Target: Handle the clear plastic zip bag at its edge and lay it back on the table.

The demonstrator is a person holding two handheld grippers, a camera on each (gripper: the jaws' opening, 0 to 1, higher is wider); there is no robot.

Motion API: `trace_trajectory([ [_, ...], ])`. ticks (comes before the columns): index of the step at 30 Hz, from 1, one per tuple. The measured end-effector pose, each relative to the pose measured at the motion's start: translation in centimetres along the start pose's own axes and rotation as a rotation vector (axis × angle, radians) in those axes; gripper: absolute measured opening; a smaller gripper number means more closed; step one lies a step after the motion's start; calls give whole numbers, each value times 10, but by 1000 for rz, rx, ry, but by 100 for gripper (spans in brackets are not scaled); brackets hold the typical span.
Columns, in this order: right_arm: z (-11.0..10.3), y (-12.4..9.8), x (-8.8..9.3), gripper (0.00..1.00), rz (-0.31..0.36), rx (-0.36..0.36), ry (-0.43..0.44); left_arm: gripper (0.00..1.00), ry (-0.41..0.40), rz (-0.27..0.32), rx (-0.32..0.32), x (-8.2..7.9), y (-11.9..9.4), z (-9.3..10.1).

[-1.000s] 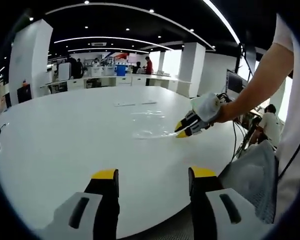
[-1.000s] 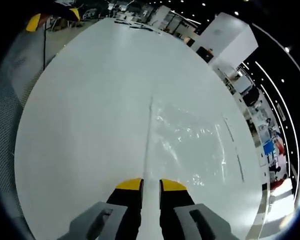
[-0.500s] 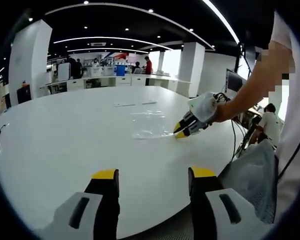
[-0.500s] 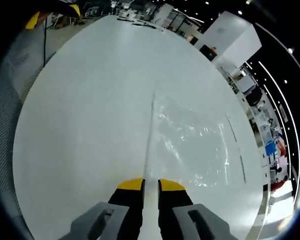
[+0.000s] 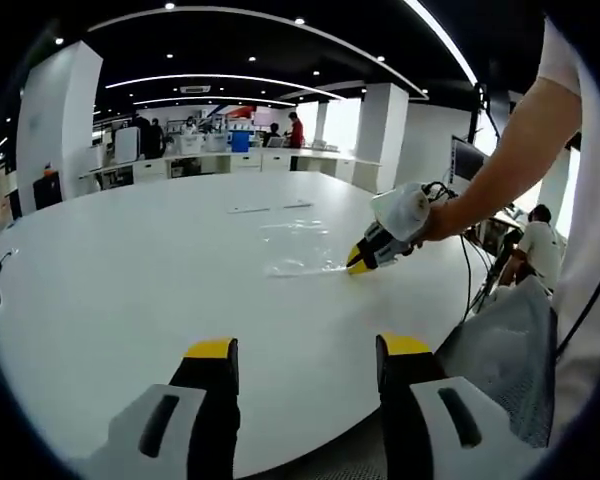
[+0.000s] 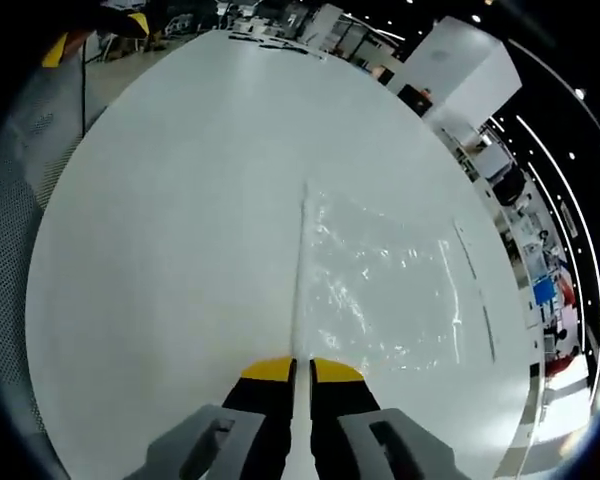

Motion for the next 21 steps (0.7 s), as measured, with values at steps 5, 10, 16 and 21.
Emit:
trace_trajectory([
  [5, 1, 2, 1, 0, -2, -2, 5, 54, 1, -1, -2, 1, 0, -1],
  [10, 3, 2, 1, 0, -3, 0, 4, 54, 3, -4, -1, 3, 0, -2],
  [16, 5, -1, 3, 0, -3, 4, 9, 54, 6, -7, -1, 2, 0, 0],
  [21, 8, -6, 2, 0, 5, 13, 7, 54, 9, -9, 1, 3, 1, 0],
])
Point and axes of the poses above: the point that each gripper's makers call its tool centre point, and the gripper's own axes: y roughly forward along the fingers, z roughly to its right, x roughly out of its underside, the point moved 1 cm from there along -y, roughly backward along the fingers, and after that the axes turned 9 degrees about x, right-handed, at the moved point
